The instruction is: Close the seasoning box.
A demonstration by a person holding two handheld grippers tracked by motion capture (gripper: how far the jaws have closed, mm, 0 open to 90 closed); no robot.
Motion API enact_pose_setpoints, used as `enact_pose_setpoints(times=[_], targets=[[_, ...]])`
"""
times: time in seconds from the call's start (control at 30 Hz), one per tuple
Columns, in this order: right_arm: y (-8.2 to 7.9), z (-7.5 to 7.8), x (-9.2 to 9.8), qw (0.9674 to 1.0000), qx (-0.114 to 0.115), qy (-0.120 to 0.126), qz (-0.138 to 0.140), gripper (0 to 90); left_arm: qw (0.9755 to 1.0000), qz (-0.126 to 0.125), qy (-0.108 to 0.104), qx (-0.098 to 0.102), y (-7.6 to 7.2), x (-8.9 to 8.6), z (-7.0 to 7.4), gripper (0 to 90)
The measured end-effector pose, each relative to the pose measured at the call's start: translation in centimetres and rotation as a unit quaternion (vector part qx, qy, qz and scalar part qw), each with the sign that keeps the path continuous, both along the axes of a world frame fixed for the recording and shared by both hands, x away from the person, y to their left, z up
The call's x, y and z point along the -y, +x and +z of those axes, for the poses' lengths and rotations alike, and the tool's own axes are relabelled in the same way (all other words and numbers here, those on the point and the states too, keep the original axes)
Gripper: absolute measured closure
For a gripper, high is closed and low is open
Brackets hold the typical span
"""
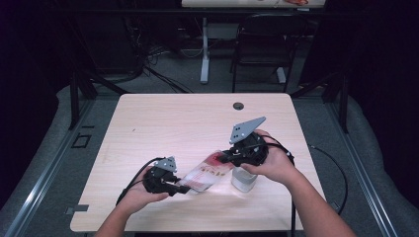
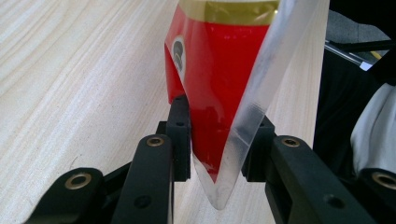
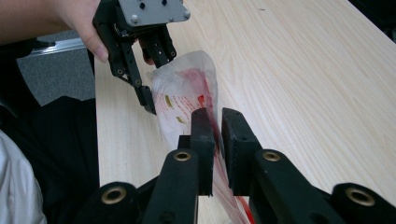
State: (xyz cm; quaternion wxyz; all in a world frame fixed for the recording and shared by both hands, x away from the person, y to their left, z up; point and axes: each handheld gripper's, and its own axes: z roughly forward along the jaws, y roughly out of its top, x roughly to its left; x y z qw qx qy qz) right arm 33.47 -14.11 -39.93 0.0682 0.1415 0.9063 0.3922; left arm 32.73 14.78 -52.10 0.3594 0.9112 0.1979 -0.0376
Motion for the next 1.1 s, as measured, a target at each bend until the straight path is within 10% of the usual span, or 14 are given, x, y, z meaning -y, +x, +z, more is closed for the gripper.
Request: enact_pose_setpoints(times=[1.1], targets=[[-0.4,-3.2,3.9,0.9969,-0.018,0.047,-0.061,68.8,1.0,-0.004,0.003,0.001,0.2,-0.9,2.4,70.9]])
